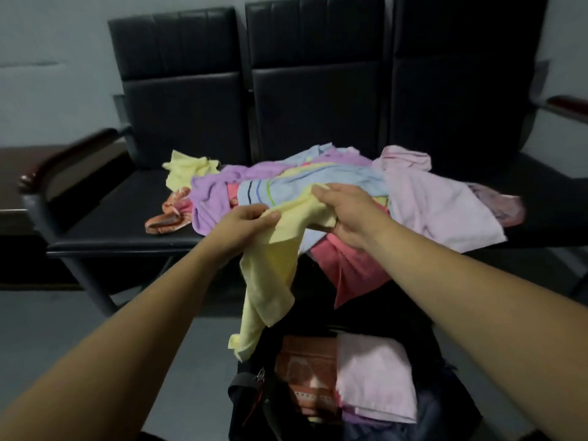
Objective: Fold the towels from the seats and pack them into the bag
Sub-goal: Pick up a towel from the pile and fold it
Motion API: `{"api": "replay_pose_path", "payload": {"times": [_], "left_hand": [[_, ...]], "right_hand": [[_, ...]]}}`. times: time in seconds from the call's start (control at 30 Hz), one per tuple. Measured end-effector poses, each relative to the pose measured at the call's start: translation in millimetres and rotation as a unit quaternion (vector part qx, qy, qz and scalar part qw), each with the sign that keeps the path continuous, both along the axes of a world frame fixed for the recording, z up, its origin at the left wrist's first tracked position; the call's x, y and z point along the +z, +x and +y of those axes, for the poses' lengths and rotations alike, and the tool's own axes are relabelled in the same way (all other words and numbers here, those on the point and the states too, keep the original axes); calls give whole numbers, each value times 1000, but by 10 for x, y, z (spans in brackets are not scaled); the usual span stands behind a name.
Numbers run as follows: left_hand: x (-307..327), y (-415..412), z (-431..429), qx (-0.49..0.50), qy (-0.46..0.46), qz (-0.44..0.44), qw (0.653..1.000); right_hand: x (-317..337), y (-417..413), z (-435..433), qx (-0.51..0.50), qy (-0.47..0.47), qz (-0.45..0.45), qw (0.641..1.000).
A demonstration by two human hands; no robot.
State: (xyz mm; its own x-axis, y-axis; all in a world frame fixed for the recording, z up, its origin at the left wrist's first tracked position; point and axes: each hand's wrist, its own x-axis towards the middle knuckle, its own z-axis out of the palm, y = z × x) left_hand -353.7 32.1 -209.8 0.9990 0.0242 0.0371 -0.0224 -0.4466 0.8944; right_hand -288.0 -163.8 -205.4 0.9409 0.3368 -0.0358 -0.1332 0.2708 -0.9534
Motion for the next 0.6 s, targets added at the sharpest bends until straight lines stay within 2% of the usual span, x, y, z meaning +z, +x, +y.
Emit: {"api": "replay_pose_path", "payload": {"times": [0.07,0.13,0.2,0.27,0.37,0.43,0.47,0.5,0.53,0.57,0.6], "left_hand": [[277,-98,-167,26,48,-71,996],[512,-181,-307,16,134,-138,981],[668,-202,-417,-3,259,-172,950],[782,-164,-474,33,320,-183,929],[945,-119,-487,119,309,-215,919],[1043,-111,-453,137,273,-224,926],[1086,-115,-433,138,257,-216,932],[1138,-119,-426,133,245,-209,937],[1193,-111,-422,126,238,-204,941],[1249,-103,-433,116,233,-205,944],[1326,-95,-458,109,228,-208,945]], "right_hand": [[340,-50,-94,-18,-19,-38,999],[665,-98,-209,-57,-28,-74,995],[953,-141,-340,-95,-11,-102,990],[1148,-144,-478,-121,-1,-106,987],[1286,-139,-706,-178,18,-88,980],[1326,-186,-862,-175,30,-109,978],[1318,-214,-950,-153,-9,-135,979],[1316,-247,-1047,-132,-116,-184,967],[1306,-280,-1130,-107,-280,-242,923],[1273,-307,-1189,-87,-439,-300,843],[1247,-295,-1248,-77,-543,-354,758]]}}
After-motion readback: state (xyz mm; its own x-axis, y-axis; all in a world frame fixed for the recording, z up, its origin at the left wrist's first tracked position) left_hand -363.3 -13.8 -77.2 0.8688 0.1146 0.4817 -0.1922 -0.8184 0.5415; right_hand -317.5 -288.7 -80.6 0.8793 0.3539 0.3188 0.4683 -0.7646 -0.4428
